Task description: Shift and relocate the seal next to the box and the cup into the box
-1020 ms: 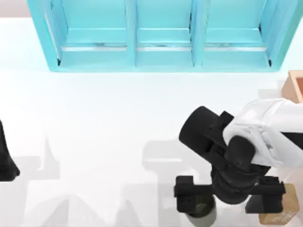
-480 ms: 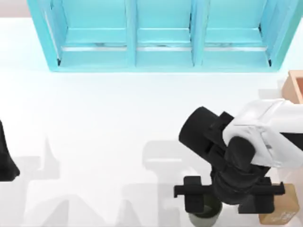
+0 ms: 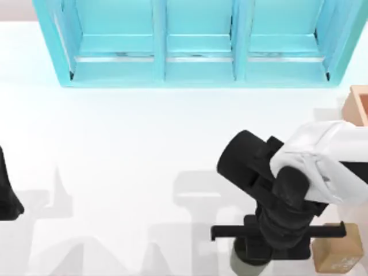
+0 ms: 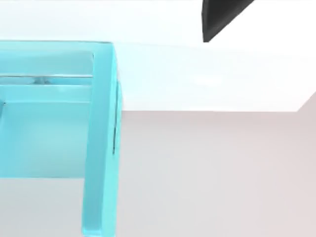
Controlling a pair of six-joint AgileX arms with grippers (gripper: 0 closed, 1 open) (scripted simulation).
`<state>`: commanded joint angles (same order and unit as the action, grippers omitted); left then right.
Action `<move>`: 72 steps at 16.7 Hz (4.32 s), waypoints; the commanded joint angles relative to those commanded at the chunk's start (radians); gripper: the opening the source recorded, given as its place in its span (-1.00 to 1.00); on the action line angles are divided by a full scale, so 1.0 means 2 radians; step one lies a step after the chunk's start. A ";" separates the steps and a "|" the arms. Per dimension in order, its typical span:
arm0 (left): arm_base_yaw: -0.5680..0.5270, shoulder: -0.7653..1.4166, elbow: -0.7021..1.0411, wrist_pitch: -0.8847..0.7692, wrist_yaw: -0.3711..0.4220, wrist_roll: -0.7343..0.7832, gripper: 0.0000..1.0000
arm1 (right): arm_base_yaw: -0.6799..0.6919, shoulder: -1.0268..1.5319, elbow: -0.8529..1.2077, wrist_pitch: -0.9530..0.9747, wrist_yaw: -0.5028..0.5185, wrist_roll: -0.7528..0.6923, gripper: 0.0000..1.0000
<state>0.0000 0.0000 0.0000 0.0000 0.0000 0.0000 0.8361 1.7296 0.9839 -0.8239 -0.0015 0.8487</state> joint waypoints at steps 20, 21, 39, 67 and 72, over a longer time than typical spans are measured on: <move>0.000 0.000 0.000 0.000 0.000 0.000 1.00 | -0.146 -0.177 0.029 -0.207 0.000 -0.148 -1.00; 0.000 0.000 0.000 0.000 0.000 0.000 1.00 | -0.151 -0.183 0.030 -0.212 0.000 -0.153 -1.00; 0.000 0.000 0.000 0.000 0.000 0.000 1.00 | -0.337 -0.152 0.062 -0.200 0.021 -0.376 -1.00; 0.000 0.000 0.000 0.000 0.000 0.000 1.00 | -0.662 -0.114 -0.058 -0.038 0.019 -0.664 -1.00; 0.000 0.000 0.000 0.000 0.000 0.000 1.00 | -0.662 -0.114 -0.058 -0.038 0.019 -0.664 -0.70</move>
<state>0.0000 0.0000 0.0000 0.0000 0.0000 0.0000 -0.4877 1.5008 0.8677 -0.8994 0.0374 -0.4799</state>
